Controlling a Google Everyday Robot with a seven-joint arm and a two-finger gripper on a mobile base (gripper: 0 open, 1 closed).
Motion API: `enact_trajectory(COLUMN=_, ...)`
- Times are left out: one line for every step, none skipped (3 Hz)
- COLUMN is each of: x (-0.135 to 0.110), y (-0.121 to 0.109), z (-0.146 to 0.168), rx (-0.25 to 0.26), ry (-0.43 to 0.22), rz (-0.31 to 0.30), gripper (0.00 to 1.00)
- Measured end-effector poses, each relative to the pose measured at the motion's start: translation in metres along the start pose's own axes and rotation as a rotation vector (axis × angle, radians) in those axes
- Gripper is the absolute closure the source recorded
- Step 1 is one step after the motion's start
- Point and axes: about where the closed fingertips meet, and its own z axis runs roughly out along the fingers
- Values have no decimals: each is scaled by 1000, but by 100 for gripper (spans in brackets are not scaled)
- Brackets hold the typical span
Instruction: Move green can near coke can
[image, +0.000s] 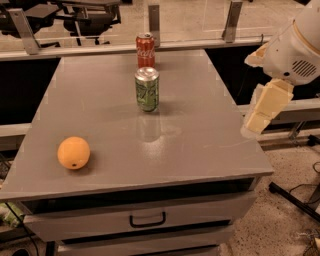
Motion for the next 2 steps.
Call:
enact_trajectory(x=-24, y=-26, z=28, rx=-5, ry=-71, rz=-4, gripper=0)
enact_trajectory(x=-54, y=-49, z=56, rx=-19, ry=-124, rz=-11, gripper=0)
